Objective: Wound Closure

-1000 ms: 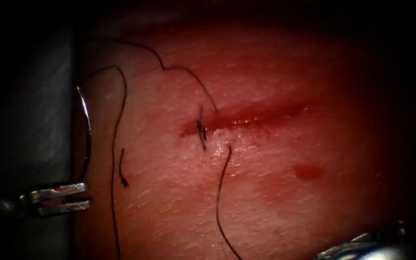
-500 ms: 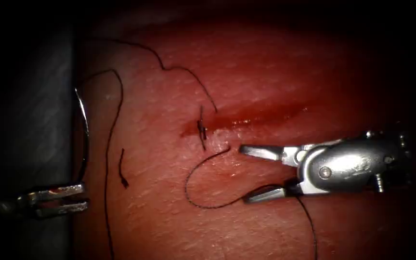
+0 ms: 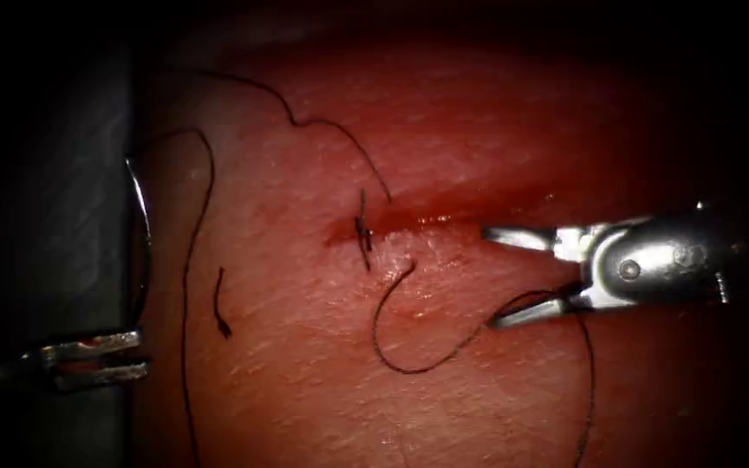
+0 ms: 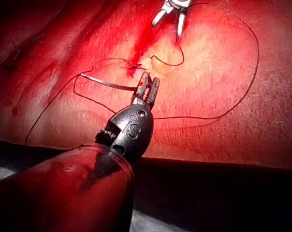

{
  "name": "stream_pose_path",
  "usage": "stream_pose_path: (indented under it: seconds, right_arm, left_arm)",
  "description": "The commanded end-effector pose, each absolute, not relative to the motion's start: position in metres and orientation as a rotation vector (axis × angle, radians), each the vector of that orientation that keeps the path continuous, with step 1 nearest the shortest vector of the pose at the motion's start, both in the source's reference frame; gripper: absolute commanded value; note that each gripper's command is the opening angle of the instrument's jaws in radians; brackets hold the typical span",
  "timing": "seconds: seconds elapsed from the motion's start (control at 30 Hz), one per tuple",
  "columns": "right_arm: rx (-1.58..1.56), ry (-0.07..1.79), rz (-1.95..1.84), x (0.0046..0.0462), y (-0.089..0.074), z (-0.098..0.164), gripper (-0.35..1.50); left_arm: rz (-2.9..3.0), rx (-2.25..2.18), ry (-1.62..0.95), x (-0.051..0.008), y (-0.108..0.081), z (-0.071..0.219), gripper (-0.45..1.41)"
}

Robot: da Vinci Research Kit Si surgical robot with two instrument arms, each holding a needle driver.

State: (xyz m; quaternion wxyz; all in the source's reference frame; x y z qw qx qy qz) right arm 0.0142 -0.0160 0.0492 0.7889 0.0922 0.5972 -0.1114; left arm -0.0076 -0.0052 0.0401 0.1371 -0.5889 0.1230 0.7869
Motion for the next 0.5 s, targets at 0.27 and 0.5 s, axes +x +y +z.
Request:
stream_pose_path:
  seconds: [0.27,0.5]
  right_arm:
    - [0.241,1.290,-0.284,0.0093,-0.0169,0.0495,1.01]
    - [0.321,1.337,-0.318,0.0062,-0.0163,0.0490,0.99]
  left_arm:
    - [2.275,-1.699,0.357,-0.0090,-0.0052,0.0410,-0.45]
    - [2.275,-1.699,0.356,-0.0089,-0.0051,0.0409,-0.45]
